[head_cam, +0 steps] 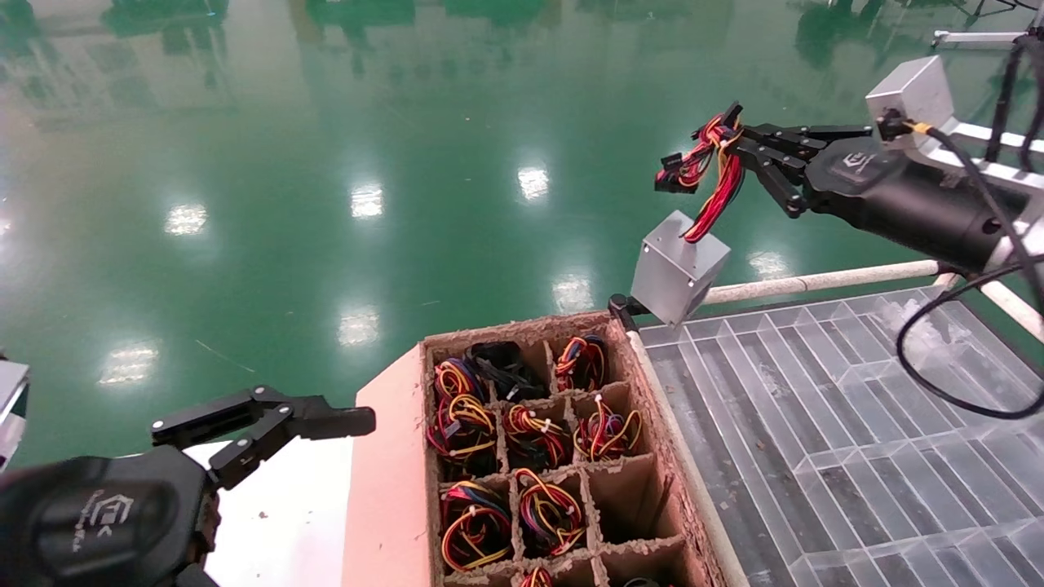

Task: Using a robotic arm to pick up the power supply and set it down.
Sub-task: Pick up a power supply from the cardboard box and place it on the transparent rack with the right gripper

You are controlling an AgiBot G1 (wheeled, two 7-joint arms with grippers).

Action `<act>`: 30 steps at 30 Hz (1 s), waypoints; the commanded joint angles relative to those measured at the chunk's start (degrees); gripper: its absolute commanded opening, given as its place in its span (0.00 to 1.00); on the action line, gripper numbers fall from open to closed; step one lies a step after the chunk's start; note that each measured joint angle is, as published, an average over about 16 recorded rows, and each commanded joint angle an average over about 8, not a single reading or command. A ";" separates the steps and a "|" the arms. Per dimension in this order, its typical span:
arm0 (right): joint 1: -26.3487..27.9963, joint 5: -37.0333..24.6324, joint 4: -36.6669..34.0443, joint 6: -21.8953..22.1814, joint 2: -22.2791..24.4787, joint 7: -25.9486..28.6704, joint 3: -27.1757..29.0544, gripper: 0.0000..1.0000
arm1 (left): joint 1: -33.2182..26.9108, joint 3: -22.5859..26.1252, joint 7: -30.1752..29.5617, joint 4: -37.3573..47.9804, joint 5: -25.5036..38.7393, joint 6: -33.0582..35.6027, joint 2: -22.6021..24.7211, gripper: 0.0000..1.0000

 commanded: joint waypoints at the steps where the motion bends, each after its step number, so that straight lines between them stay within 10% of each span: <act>1: 0.23 0.41 -2.06 1.14 -0.98 -1.49 0.36 0.00 | 0.00 0.00 0.00 0.00 0.00 0.00 0.00 1.00; 30: -4.52 5.01 -11.74 9.25 -7.75 -7.13 3.71 0.00 | 0.00 0.02 0.01 0.00 -0.01 -0.01 -0.01 1.00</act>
